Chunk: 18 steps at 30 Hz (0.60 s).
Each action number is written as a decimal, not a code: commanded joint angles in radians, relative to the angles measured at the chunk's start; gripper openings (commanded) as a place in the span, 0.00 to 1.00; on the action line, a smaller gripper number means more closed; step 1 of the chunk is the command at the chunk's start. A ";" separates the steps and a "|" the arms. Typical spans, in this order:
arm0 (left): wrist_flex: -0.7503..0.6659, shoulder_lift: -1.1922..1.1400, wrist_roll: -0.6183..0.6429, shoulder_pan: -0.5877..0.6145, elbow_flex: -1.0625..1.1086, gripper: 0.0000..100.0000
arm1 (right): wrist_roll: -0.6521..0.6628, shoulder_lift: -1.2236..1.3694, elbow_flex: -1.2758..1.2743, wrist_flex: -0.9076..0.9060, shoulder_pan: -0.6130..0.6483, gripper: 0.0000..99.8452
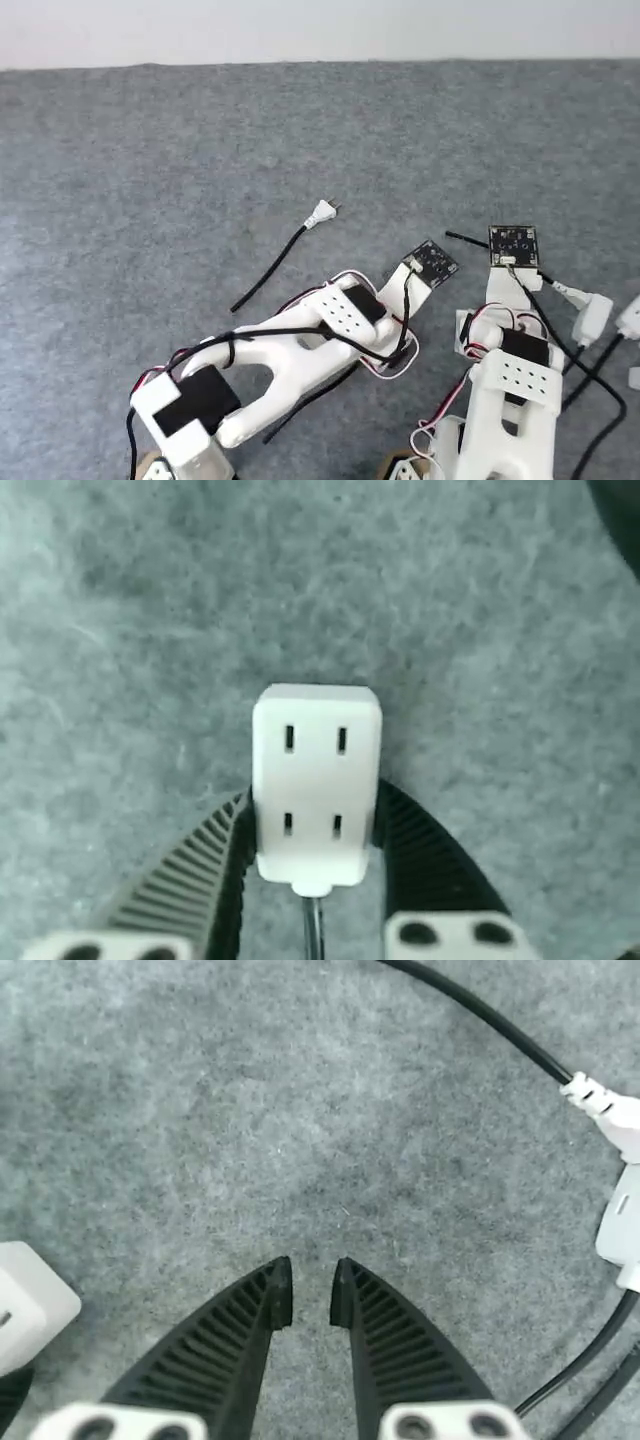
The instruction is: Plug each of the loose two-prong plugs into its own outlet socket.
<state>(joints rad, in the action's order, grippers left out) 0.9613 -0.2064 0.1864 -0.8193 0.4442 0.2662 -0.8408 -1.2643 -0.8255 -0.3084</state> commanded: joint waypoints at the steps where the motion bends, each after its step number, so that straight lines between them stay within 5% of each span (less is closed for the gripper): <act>1: 0.020 0.002 0.150 0.006 -0.042 0.01 | -0.011 -0.015 0.014 0.008 -0.012 0.08; 4: 0.084 0.008 0.258 0.040 -0.054 0.01 | -0.011 -0.015 0.014 0.008 -0.012 0.08; 11: 0.186 0.183 0.272 0.138 -0.058 0.01 | -0.011 -0.015 0.014 0.008 -0.012 0.08; 18: -0.025 0.305 0.365 0.272 0.097 0.01 | -0.011 -0.013 0.012 0.008 -0.007 0.08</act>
<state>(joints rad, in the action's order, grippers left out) 1.0365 0.0330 0.4902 -0.5969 0.5102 0.2662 -0.8408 -1.2643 -0.8255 -0.3084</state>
